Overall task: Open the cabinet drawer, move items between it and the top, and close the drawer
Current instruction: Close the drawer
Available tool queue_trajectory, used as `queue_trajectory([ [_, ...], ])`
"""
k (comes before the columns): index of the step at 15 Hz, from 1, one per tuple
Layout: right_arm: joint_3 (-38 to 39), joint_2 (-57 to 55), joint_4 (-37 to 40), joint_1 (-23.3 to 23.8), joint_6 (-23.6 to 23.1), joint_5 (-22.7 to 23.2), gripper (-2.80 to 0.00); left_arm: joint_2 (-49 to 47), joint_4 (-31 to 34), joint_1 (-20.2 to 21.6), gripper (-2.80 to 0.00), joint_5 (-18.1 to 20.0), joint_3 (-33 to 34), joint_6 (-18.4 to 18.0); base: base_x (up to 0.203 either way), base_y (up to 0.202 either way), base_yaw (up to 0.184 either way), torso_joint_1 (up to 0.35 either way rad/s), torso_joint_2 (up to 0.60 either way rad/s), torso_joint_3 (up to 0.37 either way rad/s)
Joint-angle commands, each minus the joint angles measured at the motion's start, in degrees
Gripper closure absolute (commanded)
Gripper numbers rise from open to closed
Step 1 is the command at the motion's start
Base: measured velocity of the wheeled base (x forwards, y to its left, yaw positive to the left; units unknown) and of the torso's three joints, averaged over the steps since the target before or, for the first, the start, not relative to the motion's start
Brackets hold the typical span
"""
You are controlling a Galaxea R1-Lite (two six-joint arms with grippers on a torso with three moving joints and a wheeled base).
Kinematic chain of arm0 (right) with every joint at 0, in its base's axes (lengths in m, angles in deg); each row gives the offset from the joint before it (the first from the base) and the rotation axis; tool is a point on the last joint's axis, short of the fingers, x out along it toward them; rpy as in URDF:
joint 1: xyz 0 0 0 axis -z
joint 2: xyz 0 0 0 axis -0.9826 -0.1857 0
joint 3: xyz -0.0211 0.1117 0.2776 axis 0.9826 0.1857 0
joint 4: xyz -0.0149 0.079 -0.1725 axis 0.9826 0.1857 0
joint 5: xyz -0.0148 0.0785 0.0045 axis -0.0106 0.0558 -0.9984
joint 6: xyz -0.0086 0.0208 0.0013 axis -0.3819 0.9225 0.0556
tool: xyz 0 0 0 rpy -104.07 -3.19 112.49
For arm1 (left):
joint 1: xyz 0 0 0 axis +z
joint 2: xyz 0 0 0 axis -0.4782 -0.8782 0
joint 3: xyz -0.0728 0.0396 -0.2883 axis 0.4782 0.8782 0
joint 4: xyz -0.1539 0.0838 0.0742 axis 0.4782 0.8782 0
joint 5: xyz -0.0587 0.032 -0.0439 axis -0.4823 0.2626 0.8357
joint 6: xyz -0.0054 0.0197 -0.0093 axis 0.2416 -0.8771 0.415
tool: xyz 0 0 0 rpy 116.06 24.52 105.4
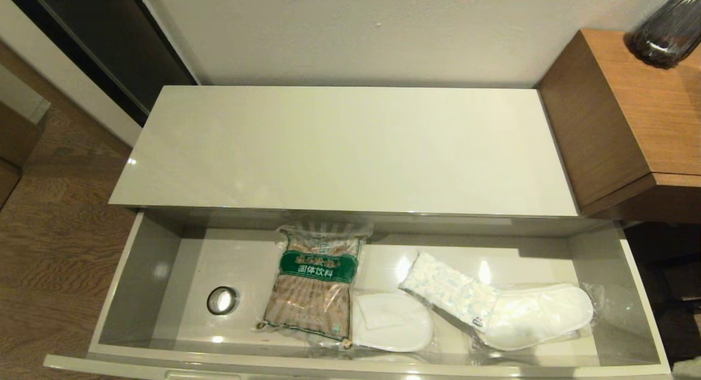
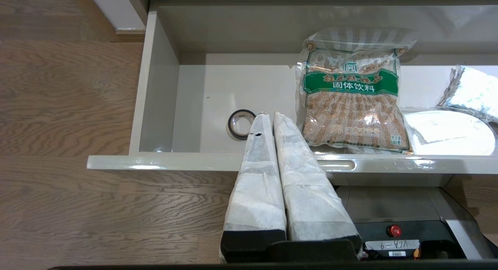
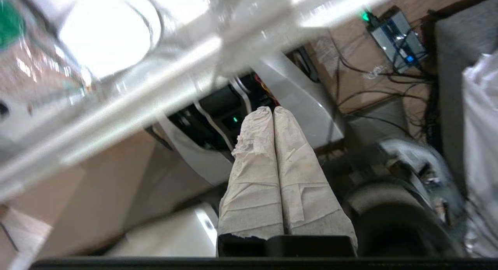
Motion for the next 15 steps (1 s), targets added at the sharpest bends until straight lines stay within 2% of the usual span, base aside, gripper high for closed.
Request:
queue_trajectory([
  [1, 1.6, -12.4, -6.7, -0.1, 1.3, 0.0, 0.00, 0.0, 0.0, 0.0, 0.00, 0.0, 0.0, 0.0, 0.000, 0.000, 0.000, 0.000, 0.00, 0.000],
  [4, 3.4, -25.9, -13.5, -1.5, 2.0, 0.9, 0.00, 0.0, 0.0, 0.0, 0.00, 0.0, 0.0, 0.0, 0.000, 0.000, 0.000, 0.000, 0.00, 0.000],
  [7, 7.7, -37.0, -21.1, -7.0, 2.3, 3.4, 0.00, 0.0, 0.0, 0.0, 0.00, 0.0, 0.0, 0.0, 0.000, 0.000, 0.000, 0.000, 0.00, 0.000],
  [9, 12.3, -40.1, -27.4, -10.3, 2.5, 4.1, 0.00, 0.0, 0.0, 0.0, 0.00, 0.0, 0.1, 0.0, 0.000, 0.000, 0.000, 0.000, 0.00, 0.000],
  [15, 12.2, -43.9, -28.1, -10.8, 3.2, 4.7, 0.00, 0.0, 0.0, 0.0, 0.00, 0.0, 0.0, 0.0, 0.000, 0.000, 0.000, 0.000, 0.00, 0.000],
])
